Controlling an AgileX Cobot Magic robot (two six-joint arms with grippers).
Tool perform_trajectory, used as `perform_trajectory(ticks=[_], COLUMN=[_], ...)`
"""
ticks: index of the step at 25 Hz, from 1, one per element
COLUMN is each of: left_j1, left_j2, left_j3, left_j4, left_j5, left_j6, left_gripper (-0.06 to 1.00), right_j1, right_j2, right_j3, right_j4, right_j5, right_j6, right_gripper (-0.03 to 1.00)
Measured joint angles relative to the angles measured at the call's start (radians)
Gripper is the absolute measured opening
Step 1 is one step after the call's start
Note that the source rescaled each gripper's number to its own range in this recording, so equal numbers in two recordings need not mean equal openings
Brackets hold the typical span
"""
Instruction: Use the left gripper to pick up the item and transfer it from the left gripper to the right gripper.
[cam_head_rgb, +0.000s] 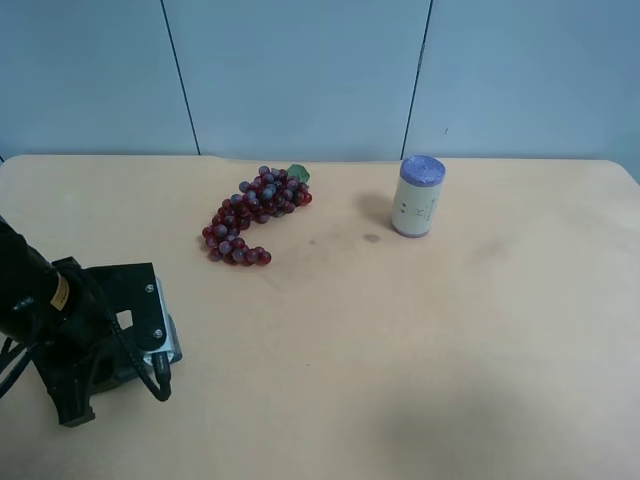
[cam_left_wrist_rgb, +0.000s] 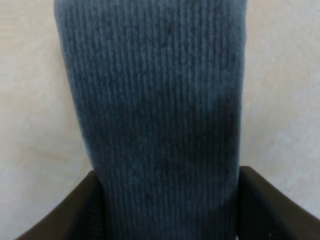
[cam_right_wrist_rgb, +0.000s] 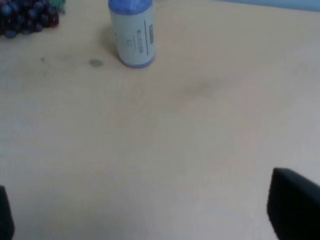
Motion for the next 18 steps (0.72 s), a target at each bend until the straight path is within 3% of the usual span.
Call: perform_trajectory(ticks=[8, 18], left_j1=[0.0, -0.031], left_j2=[-0.127, -0.148], left_j3=[-0.022, -0.253], left_j4=[-0.006, -0.104], left_j5=[0.128, 0.333], left_j6=[-0.004, -0.004], left_gripper=[0.0, 0.0], right_j1=[0.0, 0.0], right_j2=[0.0, 0.0], right_j3=[0.0, 0.0], right_j4=[0.0, 0.0], right_j5=[0.0, 0.0], right_j6=[0.0, 0.0], right_gripper=[1.0, 1.0])
